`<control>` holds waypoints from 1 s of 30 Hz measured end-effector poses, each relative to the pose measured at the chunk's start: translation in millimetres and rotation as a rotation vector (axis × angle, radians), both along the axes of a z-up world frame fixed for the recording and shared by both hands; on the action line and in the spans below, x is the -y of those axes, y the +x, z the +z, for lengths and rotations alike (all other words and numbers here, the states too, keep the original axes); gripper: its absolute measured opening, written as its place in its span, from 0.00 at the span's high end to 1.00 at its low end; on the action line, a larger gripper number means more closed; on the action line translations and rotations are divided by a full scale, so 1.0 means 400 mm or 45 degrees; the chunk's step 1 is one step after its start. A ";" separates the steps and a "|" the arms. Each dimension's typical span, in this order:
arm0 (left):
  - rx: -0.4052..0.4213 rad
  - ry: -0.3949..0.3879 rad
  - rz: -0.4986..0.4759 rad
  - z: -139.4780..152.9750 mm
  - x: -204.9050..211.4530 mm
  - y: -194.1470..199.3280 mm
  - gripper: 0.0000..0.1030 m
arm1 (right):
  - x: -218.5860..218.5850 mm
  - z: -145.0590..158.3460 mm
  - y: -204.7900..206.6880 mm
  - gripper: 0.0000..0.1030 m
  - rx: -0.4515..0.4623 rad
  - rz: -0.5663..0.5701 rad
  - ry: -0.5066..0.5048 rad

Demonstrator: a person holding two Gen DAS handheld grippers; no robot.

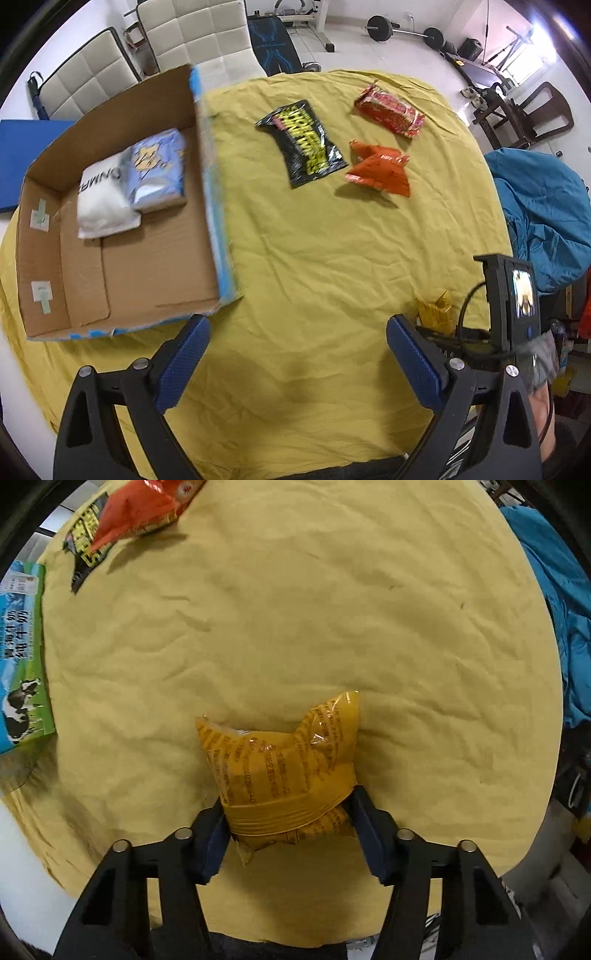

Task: Organize soft objects
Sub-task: 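Grasp the yellow pouch with the right tool while the left tool grasps the orange pouch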

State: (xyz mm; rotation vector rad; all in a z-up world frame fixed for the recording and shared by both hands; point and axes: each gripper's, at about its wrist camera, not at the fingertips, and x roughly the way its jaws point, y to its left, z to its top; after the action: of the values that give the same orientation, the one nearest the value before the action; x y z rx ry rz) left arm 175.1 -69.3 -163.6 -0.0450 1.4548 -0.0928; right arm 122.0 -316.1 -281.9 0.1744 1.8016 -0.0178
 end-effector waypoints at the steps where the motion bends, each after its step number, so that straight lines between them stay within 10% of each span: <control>1: -0.005 -0.007 -0.004 0.003 0.012 0.017 0.05 | 0.012 0.011 0.005 0.42 0.012 0.005 0.002; 9: -0.066 -0.083 -0.051 -0.024 0.109 0.232 0.05 | 0.151 0.122 0.140 0.42 0.185 -0.084 -0.026; 18: -0.278 -0.037 -0.171 -0.221 0.235 0.460 0.05 | 0.206 0.116 0.347 0.42 0.222 -0.114 -0.074; 25: -0.406 0.014 -0.219 -0.357 0.271 0.475 0.56 | 0.180 0.069 0.426 0.42 0.171 -0.083 -0.098; 30: -0.353 0.012 -0.167 -0.342 0.251 0.425 0.65 | 0.168 0.055 0.424 0.43 0.147 -0.058 -0.088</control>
State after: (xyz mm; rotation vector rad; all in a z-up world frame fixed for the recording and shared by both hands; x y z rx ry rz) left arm 345.1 -169.7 -300.5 0.0476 1.7346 -0.1928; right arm 291.5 -383.1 -259.8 0.1640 1.6789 -0.1001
